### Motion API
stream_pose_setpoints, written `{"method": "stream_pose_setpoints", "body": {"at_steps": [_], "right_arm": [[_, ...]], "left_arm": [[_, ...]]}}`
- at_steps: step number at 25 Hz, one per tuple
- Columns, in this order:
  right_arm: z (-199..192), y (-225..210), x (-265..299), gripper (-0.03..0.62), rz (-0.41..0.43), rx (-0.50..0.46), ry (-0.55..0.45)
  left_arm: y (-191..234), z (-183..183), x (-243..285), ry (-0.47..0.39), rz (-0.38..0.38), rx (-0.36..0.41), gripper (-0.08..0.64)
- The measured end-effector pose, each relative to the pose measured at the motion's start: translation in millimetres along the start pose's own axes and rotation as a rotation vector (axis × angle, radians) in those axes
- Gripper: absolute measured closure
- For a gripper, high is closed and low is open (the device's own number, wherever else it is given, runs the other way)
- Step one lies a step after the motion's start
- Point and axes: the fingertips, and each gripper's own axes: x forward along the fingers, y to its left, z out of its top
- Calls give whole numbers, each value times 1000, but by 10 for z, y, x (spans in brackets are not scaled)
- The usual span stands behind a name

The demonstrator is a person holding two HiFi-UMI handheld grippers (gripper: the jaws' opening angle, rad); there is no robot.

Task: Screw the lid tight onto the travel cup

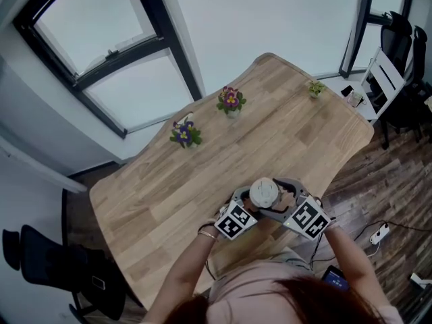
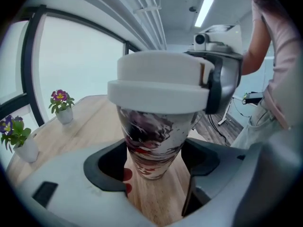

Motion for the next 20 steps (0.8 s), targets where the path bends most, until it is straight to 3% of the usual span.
{"method": "stream_pose_setpoints", "body": {"at_steps": [4,7,12,16,20], "right_arm": [[5,-22,-27,224,-152,84,-57],[-5,-22,-36,223,-198,113,-78],[19,18,-56,222,-74,143,-76],[8,16,-28,222,29,101,-22],[13,11,-26,222,45,67,-18]], "left_arm": [[0,12,11,-28,58,-45,209],[0,-10,25,-19,75,-52,209],[-11,-19,18,0,26,-39,209],[-17,-23,24,2,-18,-29,209],[-19,-17,31,6,-3,-53,209]]}}
